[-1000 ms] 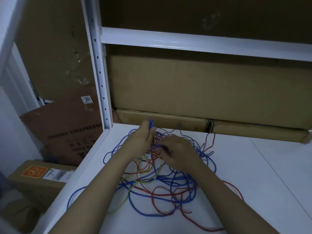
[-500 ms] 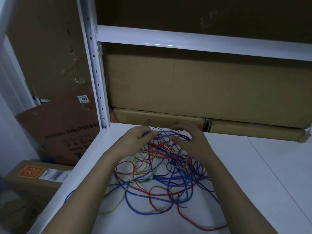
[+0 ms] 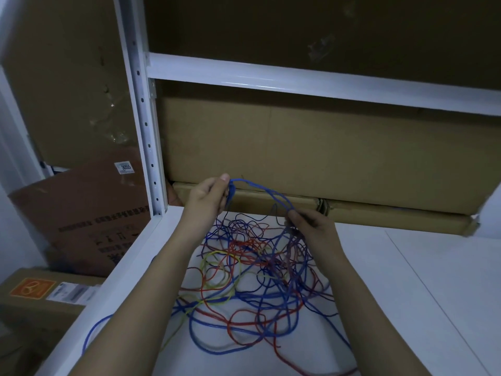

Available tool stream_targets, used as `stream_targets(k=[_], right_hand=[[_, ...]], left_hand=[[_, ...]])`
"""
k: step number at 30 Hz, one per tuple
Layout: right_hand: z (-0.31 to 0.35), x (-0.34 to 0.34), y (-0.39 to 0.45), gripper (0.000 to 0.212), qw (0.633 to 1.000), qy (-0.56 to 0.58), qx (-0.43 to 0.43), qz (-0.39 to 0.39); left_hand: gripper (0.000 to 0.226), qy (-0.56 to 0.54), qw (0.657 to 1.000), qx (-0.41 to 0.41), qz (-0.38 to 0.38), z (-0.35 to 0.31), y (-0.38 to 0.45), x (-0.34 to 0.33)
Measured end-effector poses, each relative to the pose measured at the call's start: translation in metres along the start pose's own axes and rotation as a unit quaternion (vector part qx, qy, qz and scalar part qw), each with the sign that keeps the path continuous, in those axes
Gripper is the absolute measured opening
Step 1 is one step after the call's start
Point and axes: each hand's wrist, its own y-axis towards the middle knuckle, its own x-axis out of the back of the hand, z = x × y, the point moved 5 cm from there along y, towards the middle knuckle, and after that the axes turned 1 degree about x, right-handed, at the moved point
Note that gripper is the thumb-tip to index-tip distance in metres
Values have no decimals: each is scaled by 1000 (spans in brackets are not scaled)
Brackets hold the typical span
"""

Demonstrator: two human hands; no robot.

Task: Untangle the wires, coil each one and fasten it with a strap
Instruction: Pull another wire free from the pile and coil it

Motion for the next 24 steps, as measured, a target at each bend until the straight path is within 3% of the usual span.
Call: stream_targets(k=[6, 13, 15, 19, 22, 24], right_hand=[[10, 2, 19, 17, 984, 140, -91, -59], [14, 27, 38, 15, 977, 28, -19, -209], [5, 29, 39, 19, 980, -39, -34, -192], [0, 15, 42, 11, 989, -123, -33, -80], [10, 6, 44, 31, 983, -172, 4, -66], [21, 2, 40, 26, 981, -172, 63, -61]], left_hand=[[37, -26, 997, -12, -71, -6, 5, 8], [40, -59, 989, -17, -135, -14, 7, 34], [40, -59, 987, -15, -151, -14, 7, 41], [41, -30, 991, -30, -125, -16, 6, 39], [40, -10, 993, -36, -108, -20, 6, 33], [40, -9, 994, -35, -103, -21, 7, 30]])
